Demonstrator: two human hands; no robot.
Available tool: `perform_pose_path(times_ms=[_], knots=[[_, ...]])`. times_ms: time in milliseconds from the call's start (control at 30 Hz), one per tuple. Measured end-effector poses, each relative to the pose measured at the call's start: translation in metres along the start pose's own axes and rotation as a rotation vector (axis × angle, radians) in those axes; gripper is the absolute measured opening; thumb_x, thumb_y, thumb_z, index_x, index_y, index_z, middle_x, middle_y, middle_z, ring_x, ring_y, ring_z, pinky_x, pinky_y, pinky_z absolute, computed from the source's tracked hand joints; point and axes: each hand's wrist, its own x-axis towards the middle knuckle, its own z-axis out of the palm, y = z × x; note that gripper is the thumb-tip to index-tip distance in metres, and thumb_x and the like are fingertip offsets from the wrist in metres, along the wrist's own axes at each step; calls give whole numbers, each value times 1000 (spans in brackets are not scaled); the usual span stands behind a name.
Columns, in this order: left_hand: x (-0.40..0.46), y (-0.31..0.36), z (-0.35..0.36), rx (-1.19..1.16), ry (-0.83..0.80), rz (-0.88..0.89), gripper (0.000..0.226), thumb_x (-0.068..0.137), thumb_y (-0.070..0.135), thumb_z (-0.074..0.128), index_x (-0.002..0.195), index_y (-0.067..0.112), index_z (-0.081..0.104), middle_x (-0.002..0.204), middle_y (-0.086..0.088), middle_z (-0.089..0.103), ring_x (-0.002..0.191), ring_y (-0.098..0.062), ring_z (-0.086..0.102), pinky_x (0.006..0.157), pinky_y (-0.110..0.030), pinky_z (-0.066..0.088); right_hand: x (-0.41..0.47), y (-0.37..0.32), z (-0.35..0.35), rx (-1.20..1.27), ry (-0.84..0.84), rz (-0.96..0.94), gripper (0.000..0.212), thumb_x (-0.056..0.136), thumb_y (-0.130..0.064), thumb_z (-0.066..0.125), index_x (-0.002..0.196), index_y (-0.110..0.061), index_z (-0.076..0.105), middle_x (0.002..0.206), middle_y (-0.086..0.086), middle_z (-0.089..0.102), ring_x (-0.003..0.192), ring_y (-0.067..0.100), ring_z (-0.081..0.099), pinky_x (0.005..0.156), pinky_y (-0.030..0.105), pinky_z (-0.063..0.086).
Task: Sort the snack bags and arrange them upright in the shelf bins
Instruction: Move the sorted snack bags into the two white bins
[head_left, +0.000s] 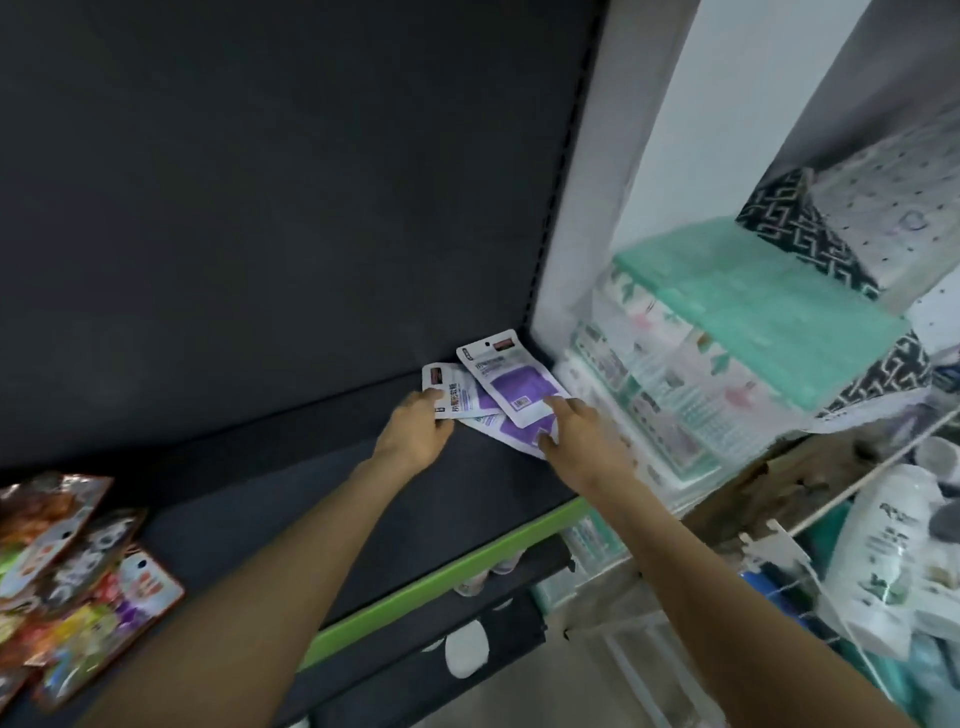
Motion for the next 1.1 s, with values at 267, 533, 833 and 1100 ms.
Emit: perform_pose_path(times_ms=[267, 533, 833, 1100], knots=[[7, -14, 32, -195, -51, -169, 59, 94, 20, 57, 147, 14, 31, 151, -1, 33, 140, -17, 29, 113, -22, 19, 48, 42, 44, -127, -270, -234, 67, 95, -52, 31, 152, -23, 10, 159, 3, 4, 145, 24, 11, 115, 31, 15], [8, -6, 30, -914, 283, -522, 55, 90, 5, 61, 139, -1, 36, 128, -13, 56, 107, -24, 60, 86, -29, 47, 31, 45, 46, -80, -152, -386, 57, 94, -48, 44, 146, -28, 31, 151, 3, 29, 133, 25, 32, 110, 33, 30], [1, 3, 13, -755, 403, -497, 27, 88, 2, 61, 115, 8, 60, 92, -4, 66, 75, -12, 63, 65, -20, 50, 77, 32, 27, -44, -134, -276, 74, 89, -40, 59, 150, -29, 17, 154, 7, 15, 141, 28, 17, 111, 44, 28], [-55, -20, -30, -673, 601, -513, 23, 92, 0, 55, 112, 11, 59, 98, -9, 68, 88, -23, 67, 77, -31, 54, 87, 12, 27, -4, -421, -191, 95, 75, -49, 73, 148, -41, 13, 158, 11, 0, 143, 39, 2, 113, 51, 19]])
